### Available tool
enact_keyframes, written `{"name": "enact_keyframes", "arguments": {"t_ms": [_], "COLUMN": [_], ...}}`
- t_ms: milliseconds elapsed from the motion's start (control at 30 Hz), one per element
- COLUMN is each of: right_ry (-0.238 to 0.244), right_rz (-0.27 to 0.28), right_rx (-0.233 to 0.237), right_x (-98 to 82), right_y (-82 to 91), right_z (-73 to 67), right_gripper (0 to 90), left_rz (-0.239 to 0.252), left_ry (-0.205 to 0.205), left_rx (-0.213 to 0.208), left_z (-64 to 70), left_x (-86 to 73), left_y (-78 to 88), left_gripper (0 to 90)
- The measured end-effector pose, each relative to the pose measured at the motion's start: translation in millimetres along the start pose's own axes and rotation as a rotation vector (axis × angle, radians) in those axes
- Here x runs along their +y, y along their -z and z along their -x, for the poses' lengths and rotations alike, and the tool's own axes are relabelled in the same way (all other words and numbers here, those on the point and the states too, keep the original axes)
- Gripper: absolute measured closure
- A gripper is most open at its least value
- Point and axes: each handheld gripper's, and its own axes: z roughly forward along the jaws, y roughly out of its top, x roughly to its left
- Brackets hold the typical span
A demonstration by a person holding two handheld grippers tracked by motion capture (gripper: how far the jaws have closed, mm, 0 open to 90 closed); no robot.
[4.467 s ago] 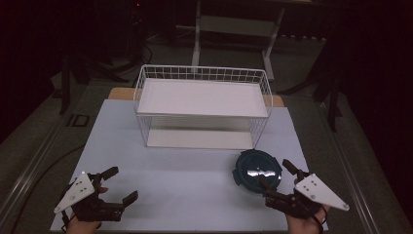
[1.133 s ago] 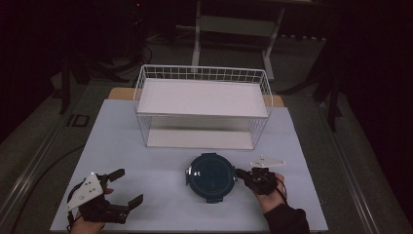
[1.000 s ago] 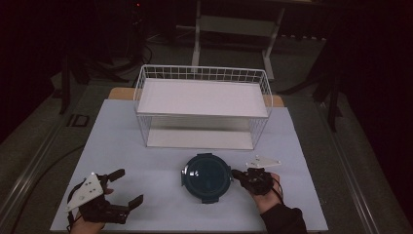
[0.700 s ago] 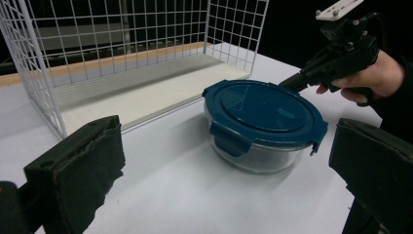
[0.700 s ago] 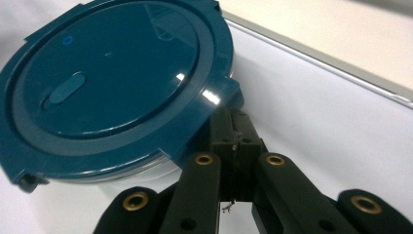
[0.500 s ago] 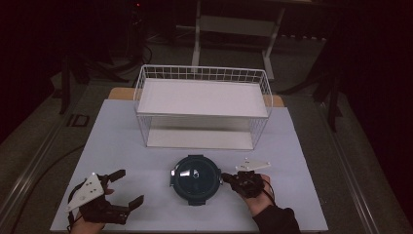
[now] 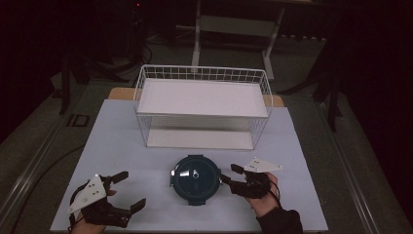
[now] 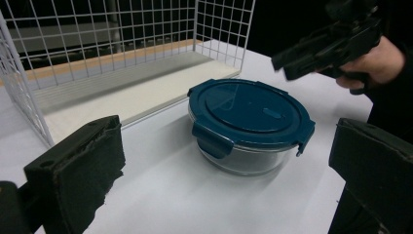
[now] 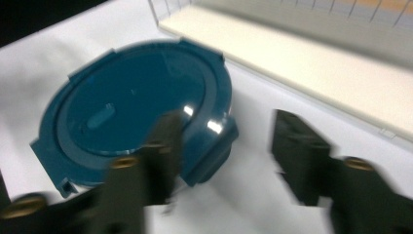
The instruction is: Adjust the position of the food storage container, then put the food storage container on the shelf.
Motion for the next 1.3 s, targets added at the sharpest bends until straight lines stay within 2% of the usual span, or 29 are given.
{"name": "enact_keyframes", "arguments": {"t_ms": [33, 67, 133, 233, 300, 400, 433, 500, 633, 733, 767, 867, 1033, 1100, 1233, 1300], "right_ry": [0.0, -0.002, 0.005, 0.004, 0.016, 0.034, 0.047, 0.081, 0.104, 0.123, 0.123, 0.141, 0.142, 0.14, 0.143, 0.132], "right_rz": [0.0, 0.04, 0.086, 0.106, 0.131, 0.137, 0.16, 0.162, 0.18, 0.214, 0.224, 0.241, 0.249, 0.252, 0.252, 0.261], "right_rx": [0.0, 0.013, 0.018, 0.022, 0.031, 0.054, 0.05, 0.027, 0.036, 0.016, 0.033, 0.027, -0.02, -0.025, -0.031, -0.013], "right_x": [0.0, 0.7, 4.1, 6.1, 7.7, 10.5, 10.7, 12.3, 14.3, 16.5, 17.6, 19.9, 20.3, 19.8, 19.9, 19.8], "right_y": [0.0, 3.8, 9.2, 12.7, 16.7, 20.7, 22.8, 25.3, 28.8, 32.8, 34.0, 37.3, 40.2, 40.1, 39.8, 39.6], "right_z": [0.0, -1.3, -4.4, -4.9, -5.8, -5.6, -6.9, -11.2, -17.6, -21.4, -22.0, -23.5, -21.4, -19.7, -20.7, -21.6], "right_gripper": [38.9, 28.8, 14.5, 13.7, 14.1, 14.9, 16.4, 16.6, 15.3, 13.9, 13.9, 13.9, 13.3, 12.8, 12.7, 10.9], "left_rz": [0.0, 0.002, 0.005, 0.009, 0.005, -0.015, -0.013, -0.018, -0.022, -0.031, -0.047, -0.078, -0.073, -0.081, -0.095, -0.105], "left_ry": [0.0, 0.008, 0.023, 0.029, 0.021, 0.002, 0.001, 0.001, 0.004, 0.019, 0.011, -0.005, -0.009, -0.025, -0.016, -0.003], "left_rx": [0.0, -0.004, -0.018, -0.03, -0.033, -0.04, -0.041, -0.046, -0.074, -0.102, -0.104, -0.104, -0.11, -0.098, -0.086, -0.081], "left_z": [0.0, 0.4, 1.8, 4.8, 7.2, 10.4, 11.4, 11.9, 10.8, 8.8, 8.4, 8.0, 7.0, 7.4, 4.9, 2.4], "left_x": [0.0, 0.9, 3.9, 9.9, 14.3, 24.0, 27.4, 32.2, 43.3, 50.7, 53.2, 59.5, 66.8, 69.0, 72.1, 72.6], "left_y": [0.0, -0.2, -1.2, -1.7, -1.5, -1.3, -1.1, -1.1, -4.9, -11.1, -13.7, -22.1, -35.2, -41.5, -53.3, -58.0], "left_gripper": [0.0, 0.0, 0.0, 0.0, 0.0, 0.0, 0.0, 0.0, 0.0, 0.0, 0.0, 0.0, 0.0, 0.0, 0.0, 0.0]}}
